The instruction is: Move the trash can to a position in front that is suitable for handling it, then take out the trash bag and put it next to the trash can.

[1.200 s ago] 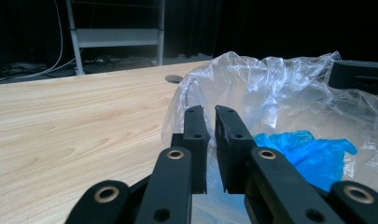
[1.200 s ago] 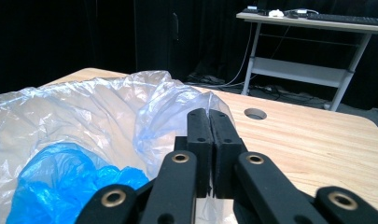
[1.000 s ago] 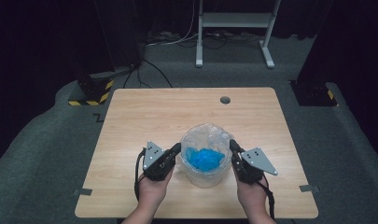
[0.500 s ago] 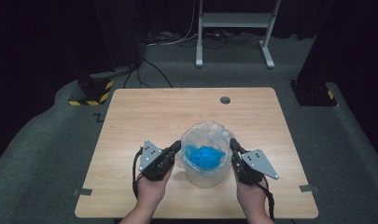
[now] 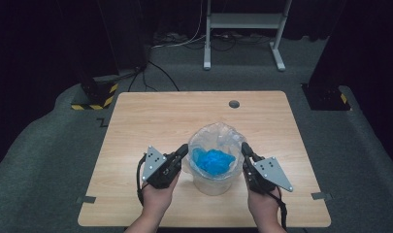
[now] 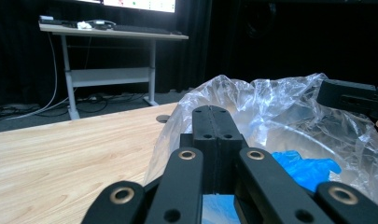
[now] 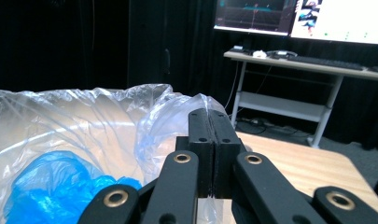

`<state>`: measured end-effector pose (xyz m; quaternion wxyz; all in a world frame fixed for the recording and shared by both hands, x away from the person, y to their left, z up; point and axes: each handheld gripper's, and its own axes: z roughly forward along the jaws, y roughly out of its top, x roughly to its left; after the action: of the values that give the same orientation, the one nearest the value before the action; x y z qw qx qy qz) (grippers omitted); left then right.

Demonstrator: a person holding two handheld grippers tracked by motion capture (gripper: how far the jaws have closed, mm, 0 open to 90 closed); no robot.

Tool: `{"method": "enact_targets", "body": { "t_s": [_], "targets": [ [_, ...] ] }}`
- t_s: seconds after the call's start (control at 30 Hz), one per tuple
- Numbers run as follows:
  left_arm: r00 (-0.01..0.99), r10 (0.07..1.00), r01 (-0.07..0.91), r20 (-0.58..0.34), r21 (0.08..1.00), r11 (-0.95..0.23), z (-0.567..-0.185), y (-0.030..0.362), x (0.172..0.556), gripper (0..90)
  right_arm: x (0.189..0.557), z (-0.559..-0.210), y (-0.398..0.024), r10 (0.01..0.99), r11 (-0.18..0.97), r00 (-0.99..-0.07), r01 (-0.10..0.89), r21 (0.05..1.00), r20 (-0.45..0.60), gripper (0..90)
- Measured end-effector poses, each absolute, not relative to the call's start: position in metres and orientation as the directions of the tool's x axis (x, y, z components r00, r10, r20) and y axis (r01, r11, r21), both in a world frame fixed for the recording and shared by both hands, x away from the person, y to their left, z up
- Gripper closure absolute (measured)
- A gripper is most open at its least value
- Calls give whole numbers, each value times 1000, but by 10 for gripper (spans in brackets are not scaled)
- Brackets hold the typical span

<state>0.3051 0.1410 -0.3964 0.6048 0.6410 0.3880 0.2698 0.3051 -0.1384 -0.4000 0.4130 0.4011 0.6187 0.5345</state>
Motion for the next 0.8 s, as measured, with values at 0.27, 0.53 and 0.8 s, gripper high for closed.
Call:
{"method": "enact_targets", "body": {
  "t_s": [0.27, 0.53, 0.8],
  "targets": [
    [560, 817, 170, -140, 984, 52, -396, 143, 304, 900, 301, -394, -137, 944, 102, -317, 20, 995, -91, 893],
    [568, 808, 193, -154, 980, 52, -400, 142, 309, 900, 298, -388, -133, 940, 89, -331, 14, 996, -80, 893],
    [566, 804, 229, -185, 971, 63, -406, 146, 311, 900, 294, -388, -111, 927, 89, -368, 26, 996, -73, 893]
  ]
}}
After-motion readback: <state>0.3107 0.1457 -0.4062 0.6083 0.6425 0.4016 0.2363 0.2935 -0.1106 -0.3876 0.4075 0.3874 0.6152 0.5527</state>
